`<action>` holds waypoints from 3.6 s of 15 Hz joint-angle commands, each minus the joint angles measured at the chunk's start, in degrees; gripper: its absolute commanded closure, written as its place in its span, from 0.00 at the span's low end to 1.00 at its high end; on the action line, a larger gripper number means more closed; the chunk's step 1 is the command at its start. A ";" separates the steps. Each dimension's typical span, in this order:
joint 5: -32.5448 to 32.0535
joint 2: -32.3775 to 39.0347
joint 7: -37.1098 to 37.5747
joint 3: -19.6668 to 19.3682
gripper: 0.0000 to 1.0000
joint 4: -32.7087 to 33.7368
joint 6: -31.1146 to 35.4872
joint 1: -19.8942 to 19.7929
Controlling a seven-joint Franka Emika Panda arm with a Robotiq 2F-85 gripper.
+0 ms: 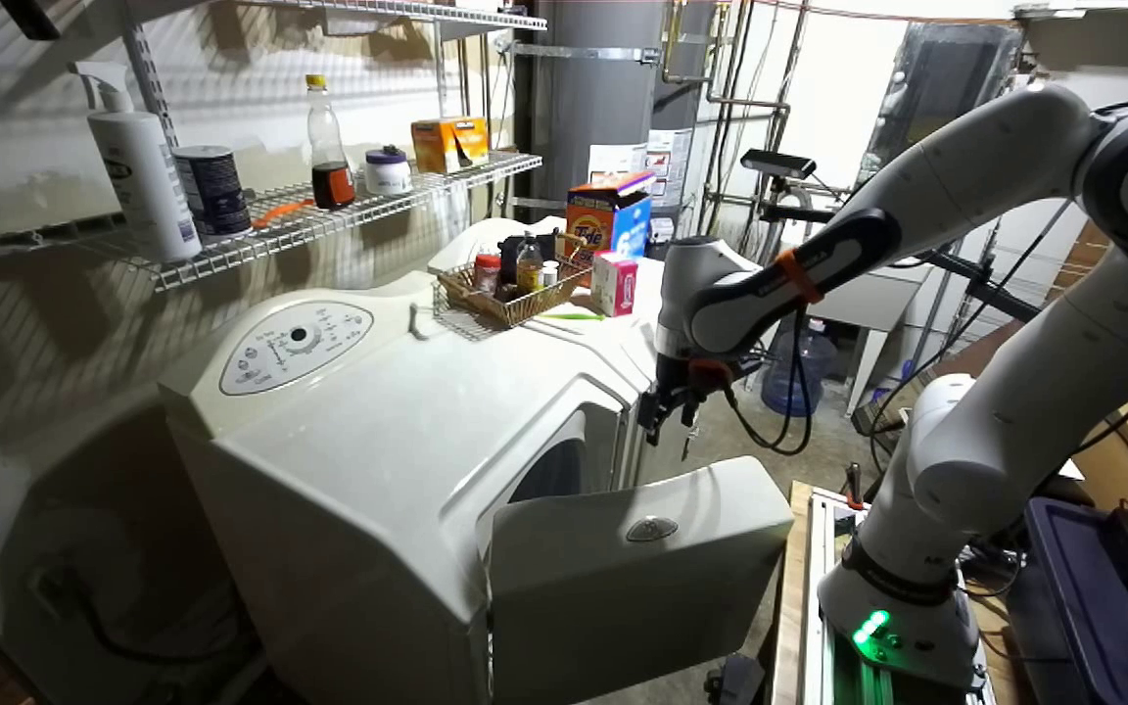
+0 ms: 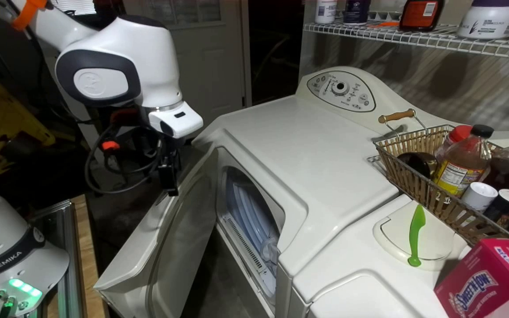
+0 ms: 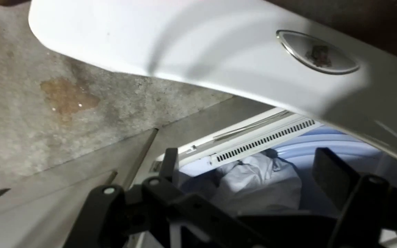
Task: Close the washing machine completely
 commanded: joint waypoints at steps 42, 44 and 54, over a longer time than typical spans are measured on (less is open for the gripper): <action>-19.58 20.87 16.53 -4.65 0.00 -2.17 28.21 0.31; -19.69 20.93 16.55 -4.67 0.00 -2.18 28.21 0.35; -20.51 33.54 10.50 -12.92 0.69 2.37 36.93 1.63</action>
